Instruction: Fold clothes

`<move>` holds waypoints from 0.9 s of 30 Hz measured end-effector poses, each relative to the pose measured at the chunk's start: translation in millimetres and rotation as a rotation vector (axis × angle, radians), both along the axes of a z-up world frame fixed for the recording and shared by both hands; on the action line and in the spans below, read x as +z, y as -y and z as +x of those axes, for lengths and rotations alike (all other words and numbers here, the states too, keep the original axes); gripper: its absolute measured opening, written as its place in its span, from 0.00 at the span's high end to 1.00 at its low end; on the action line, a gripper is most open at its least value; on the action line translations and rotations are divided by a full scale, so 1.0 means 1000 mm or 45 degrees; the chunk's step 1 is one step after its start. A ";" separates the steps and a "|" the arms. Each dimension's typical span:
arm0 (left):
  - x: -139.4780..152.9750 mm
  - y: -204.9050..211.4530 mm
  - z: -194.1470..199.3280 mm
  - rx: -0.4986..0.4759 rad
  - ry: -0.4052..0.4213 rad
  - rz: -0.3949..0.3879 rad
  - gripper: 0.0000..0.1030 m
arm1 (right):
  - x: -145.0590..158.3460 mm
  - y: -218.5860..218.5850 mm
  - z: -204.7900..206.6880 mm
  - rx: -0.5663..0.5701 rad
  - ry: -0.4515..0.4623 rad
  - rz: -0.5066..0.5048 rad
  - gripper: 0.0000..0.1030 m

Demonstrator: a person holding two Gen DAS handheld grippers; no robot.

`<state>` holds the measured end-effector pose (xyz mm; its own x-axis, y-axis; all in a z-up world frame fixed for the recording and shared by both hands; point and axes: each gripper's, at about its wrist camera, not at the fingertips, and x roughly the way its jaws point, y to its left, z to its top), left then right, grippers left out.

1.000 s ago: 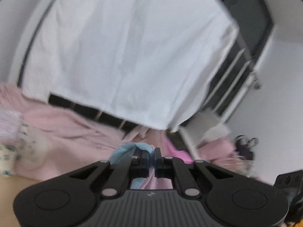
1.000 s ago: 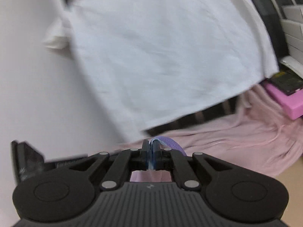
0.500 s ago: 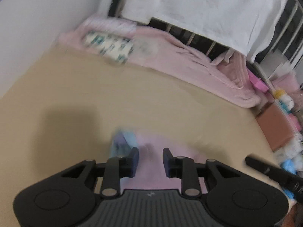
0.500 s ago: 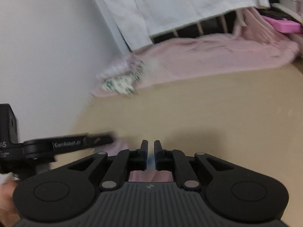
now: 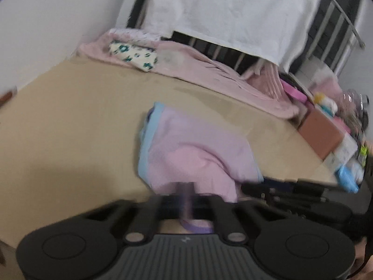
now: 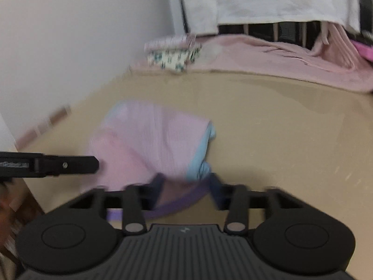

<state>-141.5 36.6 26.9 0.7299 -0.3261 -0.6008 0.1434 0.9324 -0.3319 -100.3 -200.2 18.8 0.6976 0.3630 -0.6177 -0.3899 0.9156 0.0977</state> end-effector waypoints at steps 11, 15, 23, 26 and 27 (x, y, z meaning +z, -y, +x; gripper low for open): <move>0.156 -0.039 -0.059 -0.011 0.595 -0.344 1.00 | 0.170 0.043 -0.075 0.069 0.388 0.634 0.98; 0.205 -0.030 -0.110 -0.095 0.806 -0.438 0.38 | 0.262 0.046 -0.103 0.117 0.593 0.677 0.98; 0.204 0.041 -0.148 -0.225 1.044 -0.094 0.05 | 0.360 0.039 -0.155 0.137 0.775 0.578 0.98; 0.210 0.038 -0.129 -0.267 0.976 -0.143 0.63 | 0.377 0.040 -0.180 0.138 0.860 0.537 0.98; 0.215 0.028 -0.118 -0.312 0.897 -0.227 0.81 | 0.382 0.041 -0.185 0.137 0.879 0.529 0.98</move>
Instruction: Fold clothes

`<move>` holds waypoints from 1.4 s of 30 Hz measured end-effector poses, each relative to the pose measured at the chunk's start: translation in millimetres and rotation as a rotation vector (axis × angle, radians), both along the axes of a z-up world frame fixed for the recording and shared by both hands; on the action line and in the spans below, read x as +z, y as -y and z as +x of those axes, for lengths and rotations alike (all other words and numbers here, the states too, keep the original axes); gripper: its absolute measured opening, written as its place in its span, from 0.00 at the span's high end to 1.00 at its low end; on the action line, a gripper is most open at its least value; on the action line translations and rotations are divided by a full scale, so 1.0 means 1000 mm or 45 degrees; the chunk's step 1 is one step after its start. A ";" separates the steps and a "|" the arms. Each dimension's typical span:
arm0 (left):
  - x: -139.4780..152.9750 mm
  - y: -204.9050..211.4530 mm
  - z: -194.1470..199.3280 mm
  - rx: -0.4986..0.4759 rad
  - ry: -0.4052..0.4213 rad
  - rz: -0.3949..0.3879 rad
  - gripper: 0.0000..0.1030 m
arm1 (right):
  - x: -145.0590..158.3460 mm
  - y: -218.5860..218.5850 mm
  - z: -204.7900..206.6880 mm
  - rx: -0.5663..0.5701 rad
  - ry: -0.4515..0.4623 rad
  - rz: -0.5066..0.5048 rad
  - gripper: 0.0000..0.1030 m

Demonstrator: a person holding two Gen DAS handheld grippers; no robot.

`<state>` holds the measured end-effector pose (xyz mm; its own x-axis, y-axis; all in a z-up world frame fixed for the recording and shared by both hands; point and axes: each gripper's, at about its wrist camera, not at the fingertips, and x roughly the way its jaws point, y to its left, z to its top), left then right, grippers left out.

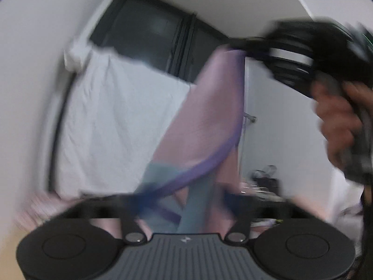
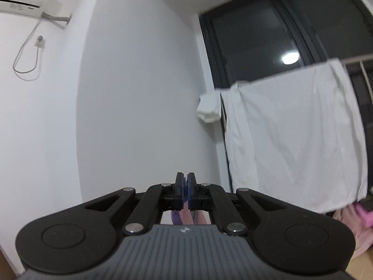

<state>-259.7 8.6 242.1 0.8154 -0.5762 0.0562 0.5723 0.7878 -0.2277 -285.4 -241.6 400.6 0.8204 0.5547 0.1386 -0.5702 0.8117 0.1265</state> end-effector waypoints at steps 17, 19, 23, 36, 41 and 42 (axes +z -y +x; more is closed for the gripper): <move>0.127 0.001 0.026 0.285 0.433 0.224 0.98 | 0.059 0.050 0.024 -0.280 0.134 0.053 0.98; 0.122 0.010 0.058 0.309 0.453 0.314 0.97 | 0.039 0.064 0.063 -0.328 0.045 0.088 0.98; 0.071 0.020 0.120 0.043 0.146 0.449 0.49 | -0.046 0.102 0.135 -0.432 -0.213 0.153 0.98; -0.195 -0.096 0.166 0.206 -0.962 0.265 0.23 | -0.337 0.122 0.170 -0.357 -0.863 -0.336 0.47; -0.183 -0.071 0.208 0.194 -0.824 0.328 0.21 | -0.347 0.080 0.246 -0.221 -0.863 -0.511 0.47; -0.185 -0.064 0.213 0.163 -0.834 0.390 0.21 | -0.349 0.076 0.256 -0.177 -0.879 -0.523 0.47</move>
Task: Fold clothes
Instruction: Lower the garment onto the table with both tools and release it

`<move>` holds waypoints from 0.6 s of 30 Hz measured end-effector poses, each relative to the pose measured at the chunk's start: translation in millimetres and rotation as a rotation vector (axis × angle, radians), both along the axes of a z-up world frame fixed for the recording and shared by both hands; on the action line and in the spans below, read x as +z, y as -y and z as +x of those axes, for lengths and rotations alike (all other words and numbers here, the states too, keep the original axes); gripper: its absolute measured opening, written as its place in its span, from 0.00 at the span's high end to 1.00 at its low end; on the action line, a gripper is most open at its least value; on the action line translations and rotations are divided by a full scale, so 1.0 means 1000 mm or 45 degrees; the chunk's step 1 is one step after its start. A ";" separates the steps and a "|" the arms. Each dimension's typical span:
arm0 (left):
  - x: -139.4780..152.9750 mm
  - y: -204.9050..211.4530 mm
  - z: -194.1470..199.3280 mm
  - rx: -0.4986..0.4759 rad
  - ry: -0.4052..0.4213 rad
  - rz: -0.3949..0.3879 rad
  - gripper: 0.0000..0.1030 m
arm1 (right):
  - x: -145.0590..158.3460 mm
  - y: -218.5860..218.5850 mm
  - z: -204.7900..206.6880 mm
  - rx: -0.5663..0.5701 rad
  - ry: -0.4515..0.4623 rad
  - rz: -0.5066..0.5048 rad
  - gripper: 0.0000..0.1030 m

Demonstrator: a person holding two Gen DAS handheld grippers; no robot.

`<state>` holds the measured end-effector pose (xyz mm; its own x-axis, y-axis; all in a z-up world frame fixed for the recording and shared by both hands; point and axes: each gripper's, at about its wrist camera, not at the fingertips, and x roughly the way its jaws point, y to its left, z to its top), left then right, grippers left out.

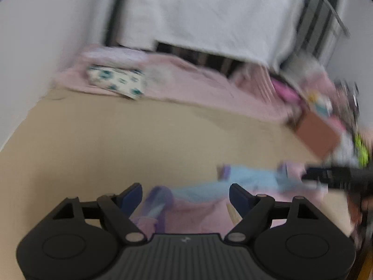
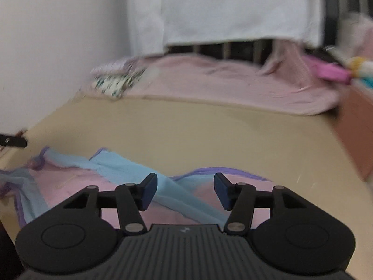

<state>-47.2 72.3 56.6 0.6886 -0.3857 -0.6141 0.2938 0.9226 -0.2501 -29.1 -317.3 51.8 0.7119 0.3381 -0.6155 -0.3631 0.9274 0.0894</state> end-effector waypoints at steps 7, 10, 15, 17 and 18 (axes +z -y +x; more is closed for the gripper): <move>-0.028 0.016 0.037 0.002 -0.083 0.146 0.67 | -0.029 0.000 0.023 0.028 -0.070 -0.068 0.46; -0.028 0.005 0.056 -0.045 -0.155 0.005 0.94 | -0.038 0.014 0.023 0.009 -0.082 -0.028 0.46; -0.005 -0.007 0.078 0.000 -0.101 -0.109 0.95 | -0.040 0.030 0.016 0.004 -0.063 0.033 0.99; 0.020 -0.007 0.084 -0.003 -0.033 -0.125 0.95 | -0.035 0.035 0.017 -0.007 -0.078 0.088 0.99; 0.036 -0.006 0.088 -0.002 0.010 -0.127 0.95 | -0.029 0.036 0.018 -0.021 -0.065 0.111 1.00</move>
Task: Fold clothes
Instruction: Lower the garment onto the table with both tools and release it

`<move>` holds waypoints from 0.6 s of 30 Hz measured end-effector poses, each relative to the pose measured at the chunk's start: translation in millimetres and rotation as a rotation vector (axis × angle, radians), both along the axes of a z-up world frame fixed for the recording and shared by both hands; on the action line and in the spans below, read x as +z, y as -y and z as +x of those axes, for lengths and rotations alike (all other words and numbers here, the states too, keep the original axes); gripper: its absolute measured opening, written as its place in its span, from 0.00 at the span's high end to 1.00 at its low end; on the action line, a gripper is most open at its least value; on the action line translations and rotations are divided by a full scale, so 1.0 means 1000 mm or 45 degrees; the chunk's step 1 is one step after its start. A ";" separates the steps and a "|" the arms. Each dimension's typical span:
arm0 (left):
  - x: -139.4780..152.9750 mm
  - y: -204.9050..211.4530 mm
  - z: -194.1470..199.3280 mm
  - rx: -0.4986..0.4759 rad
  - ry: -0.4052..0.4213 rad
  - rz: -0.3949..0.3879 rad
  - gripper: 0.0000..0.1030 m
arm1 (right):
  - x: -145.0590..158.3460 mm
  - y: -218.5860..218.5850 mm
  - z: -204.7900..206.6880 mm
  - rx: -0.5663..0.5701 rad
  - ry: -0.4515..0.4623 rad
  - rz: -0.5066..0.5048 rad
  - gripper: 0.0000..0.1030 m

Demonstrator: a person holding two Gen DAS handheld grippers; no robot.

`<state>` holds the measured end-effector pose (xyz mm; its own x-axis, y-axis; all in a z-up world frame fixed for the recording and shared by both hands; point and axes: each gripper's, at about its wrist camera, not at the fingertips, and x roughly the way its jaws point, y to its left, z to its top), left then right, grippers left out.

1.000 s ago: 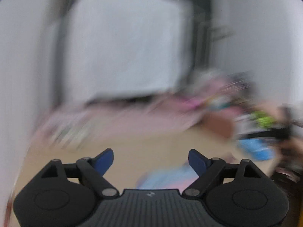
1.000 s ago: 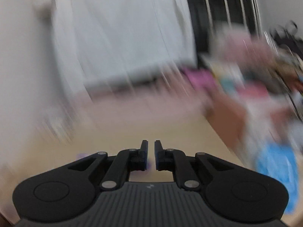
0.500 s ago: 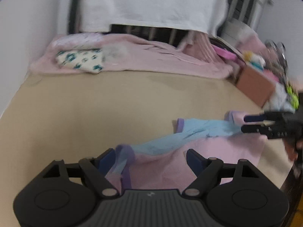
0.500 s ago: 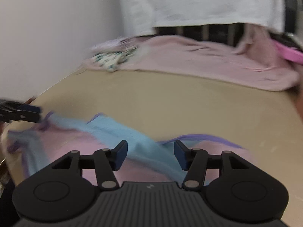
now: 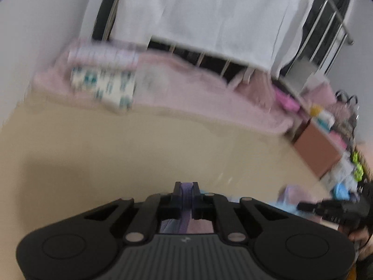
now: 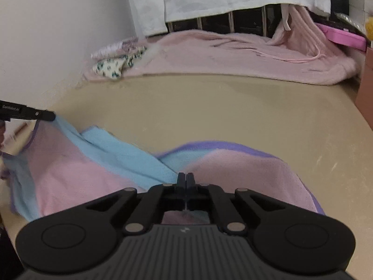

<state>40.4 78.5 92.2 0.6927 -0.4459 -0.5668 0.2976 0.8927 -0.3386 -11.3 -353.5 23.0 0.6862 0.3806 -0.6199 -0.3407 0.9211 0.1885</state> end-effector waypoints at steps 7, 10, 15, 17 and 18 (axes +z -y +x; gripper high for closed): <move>0.158 0.008 -0.013 -0.036 0.430 -0.035 0.95 | 0.102 0.002 -0.001 -0.125 0.340 0.098 1.00; 0.195 0.000 -0.068 -0.022 0.586 -0.038 0.95 | 0.150 0.003 -0.029 -0.126 0.505 0.118 1.00; 0.133 -0.019 -0.156 0.098 0.557 0.041 0.95 | 0.159 -0.011 -0.093 -0.011 0.576 0.050 1.00; 0.073 -0.026 -0.167 0.196 0.400 0.086 0.88 | 0.128 -0.024 -0.111 0.073 0.453 -0.023 0.99; 0.039 -0.031 -0.171 0.255 0.310 0.114 0.86 | 0.109 -0.031 -0.118 0.120 0.380 -0.060 0.98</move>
<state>-130.9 109.1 131.1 0.8816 -0.2429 -0.4046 0.1754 0.9646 -0.1969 -129.5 -322.7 132.1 0.8038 0.4267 -0.4146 -0.4586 0.8883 0.0251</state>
